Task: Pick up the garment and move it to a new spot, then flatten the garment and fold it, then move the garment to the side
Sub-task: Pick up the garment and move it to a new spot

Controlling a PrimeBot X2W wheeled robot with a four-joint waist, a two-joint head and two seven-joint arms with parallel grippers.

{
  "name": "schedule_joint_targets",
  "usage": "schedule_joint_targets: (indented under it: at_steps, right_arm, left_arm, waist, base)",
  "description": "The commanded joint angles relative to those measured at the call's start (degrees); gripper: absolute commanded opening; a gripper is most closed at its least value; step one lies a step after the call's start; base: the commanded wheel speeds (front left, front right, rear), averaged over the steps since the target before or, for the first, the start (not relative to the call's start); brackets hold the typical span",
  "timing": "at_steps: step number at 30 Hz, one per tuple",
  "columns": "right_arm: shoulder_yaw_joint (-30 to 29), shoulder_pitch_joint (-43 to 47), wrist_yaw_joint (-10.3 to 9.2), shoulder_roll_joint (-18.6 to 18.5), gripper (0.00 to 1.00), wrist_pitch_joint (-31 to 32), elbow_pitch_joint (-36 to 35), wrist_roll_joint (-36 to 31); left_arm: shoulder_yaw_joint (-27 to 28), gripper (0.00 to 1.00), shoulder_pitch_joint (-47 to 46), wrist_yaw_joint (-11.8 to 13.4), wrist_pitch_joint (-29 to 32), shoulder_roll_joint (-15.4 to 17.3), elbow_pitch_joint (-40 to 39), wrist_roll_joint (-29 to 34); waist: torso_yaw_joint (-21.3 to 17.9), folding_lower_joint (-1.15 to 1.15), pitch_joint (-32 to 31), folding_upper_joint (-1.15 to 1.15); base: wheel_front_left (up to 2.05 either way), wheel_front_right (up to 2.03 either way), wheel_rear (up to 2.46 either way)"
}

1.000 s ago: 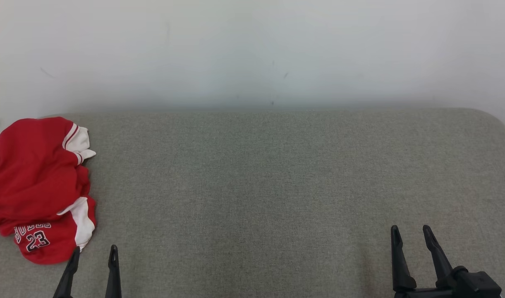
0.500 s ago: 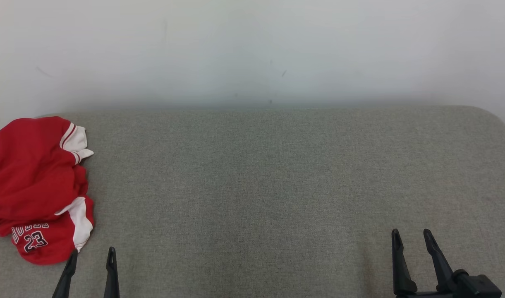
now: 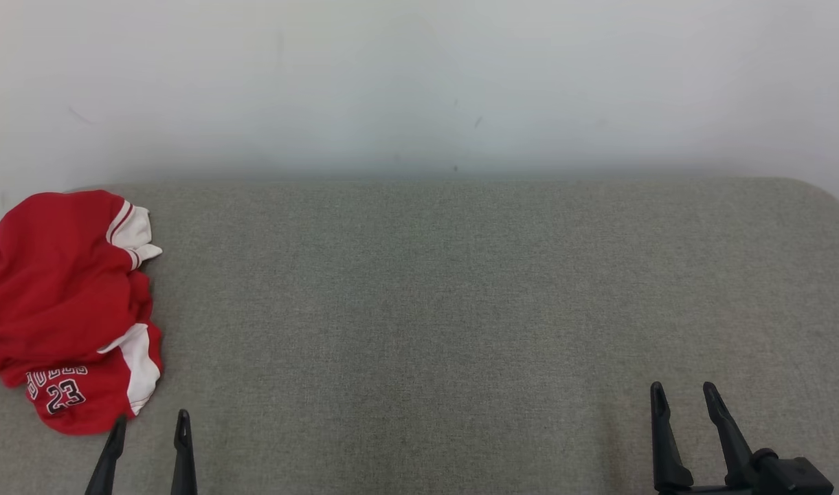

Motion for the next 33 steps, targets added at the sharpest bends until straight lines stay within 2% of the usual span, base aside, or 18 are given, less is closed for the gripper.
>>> schedule_joint_targets:
  at_steps: [1, 8, 33]
  right_arm:
    - [-0.1, 0.3, 0.19, -0.1, 1.0, -0.1, 0.0, 0.3]
    - [-0.2, 1.0, 0.19, -0.1, 1.0, -0.1, 0.1, 0.5]
    - [1.9, 2.6, 0.19, -0.1, 1.0, -0.1, 0.8, 1.3]
  left_arm:
    - [0.2, 1.0, 0.0, 0.1, -0.2, -0.3, -0.2, 0.5]
    - [1.0, 1.0, -0.1, 0.1, -0.2, -0.5, -0.3, 0.9]
    - [3.8, 1.0, 2.7, 0.1, -0.2, -1.6, -0.2, 4.0]
  waist:
    - [0.4, 0.0, 0.0, 0.0]
    - [3.5, 0.0, -0.3, 0.0]
    - [18.9, 0.0, -2.3, 0.0]
  base:
    - [0.0, 0.0, 0.0]
    - [0.0, 0.0, 0.0]
    - [0.0, 0.0, 0.0]
